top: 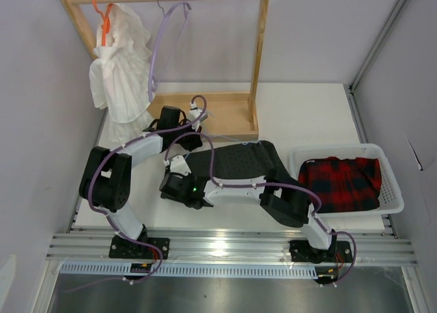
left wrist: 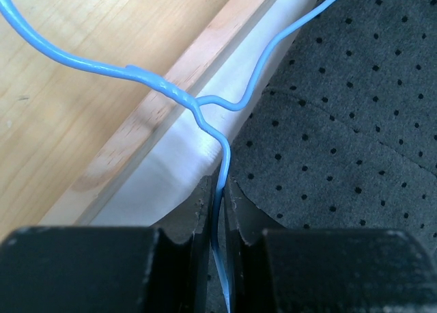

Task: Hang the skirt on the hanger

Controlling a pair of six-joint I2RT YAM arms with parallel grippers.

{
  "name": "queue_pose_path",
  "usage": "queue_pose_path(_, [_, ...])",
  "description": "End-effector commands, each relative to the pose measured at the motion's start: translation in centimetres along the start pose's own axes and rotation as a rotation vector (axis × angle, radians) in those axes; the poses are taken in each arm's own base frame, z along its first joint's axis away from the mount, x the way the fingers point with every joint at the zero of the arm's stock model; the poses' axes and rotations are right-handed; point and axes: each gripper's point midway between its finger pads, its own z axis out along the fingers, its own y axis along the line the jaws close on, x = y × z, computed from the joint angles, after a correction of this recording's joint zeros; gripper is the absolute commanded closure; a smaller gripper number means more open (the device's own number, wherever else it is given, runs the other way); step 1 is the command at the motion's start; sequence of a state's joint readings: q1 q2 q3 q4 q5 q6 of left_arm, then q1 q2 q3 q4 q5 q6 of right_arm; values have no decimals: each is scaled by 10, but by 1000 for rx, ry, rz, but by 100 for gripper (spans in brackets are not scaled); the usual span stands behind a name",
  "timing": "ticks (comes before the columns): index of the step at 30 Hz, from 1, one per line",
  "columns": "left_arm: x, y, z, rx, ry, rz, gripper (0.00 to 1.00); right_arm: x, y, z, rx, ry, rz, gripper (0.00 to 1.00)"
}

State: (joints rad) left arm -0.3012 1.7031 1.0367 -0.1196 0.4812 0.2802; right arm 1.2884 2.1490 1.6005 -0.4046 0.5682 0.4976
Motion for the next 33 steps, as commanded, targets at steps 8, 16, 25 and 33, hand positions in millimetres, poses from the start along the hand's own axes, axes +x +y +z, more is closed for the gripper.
queue_pose_path(8, [-30,-6,0,30,-66,54,85,-10,0,-55,-48,-49,-25,92])
queue_pose_path(16, [-35,-1,-4,1,-69,65,86,-4,-17,-71,-43,-38,-21,93])
queue_pose_path(25, [-51,-1,-9,-9,-110,64,89,13,1,-71,-141,-3,-43,94])
queue_pose_path(33, [-65,1,-20,-47,-158,84,100,8,7,-87,-194,-13,-48,95])
